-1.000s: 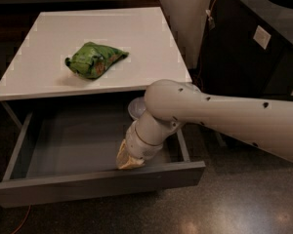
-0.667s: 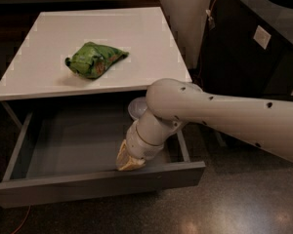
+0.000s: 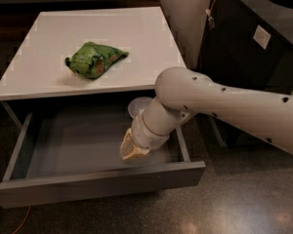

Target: Open top drawer

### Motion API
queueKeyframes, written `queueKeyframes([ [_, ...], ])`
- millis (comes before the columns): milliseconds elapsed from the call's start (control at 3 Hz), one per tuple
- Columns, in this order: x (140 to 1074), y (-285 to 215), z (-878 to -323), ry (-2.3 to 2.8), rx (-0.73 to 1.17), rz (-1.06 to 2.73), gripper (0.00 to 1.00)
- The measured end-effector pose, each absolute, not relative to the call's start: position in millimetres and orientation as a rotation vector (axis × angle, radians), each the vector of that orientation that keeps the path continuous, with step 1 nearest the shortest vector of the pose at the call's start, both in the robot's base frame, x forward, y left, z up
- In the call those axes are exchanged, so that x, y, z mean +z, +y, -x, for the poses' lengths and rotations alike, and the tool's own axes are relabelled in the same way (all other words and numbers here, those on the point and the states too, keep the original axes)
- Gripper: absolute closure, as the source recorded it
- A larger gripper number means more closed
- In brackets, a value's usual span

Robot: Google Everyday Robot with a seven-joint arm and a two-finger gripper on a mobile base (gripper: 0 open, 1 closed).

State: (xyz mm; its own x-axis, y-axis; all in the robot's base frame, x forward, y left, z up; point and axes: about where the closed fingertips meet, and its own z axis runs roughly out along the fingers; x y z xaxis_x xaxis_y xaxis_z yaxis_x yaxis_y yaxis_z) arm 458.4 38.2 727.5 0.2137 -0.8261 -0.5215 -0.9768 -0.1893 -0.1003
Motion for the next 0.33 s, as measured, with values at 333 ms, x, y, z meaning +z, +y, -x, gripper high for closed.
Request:
queueKeyframes([
  [333, 727.0, 39.0, -456.6, 1.670, 0.498, 2.090, 0.75],
])
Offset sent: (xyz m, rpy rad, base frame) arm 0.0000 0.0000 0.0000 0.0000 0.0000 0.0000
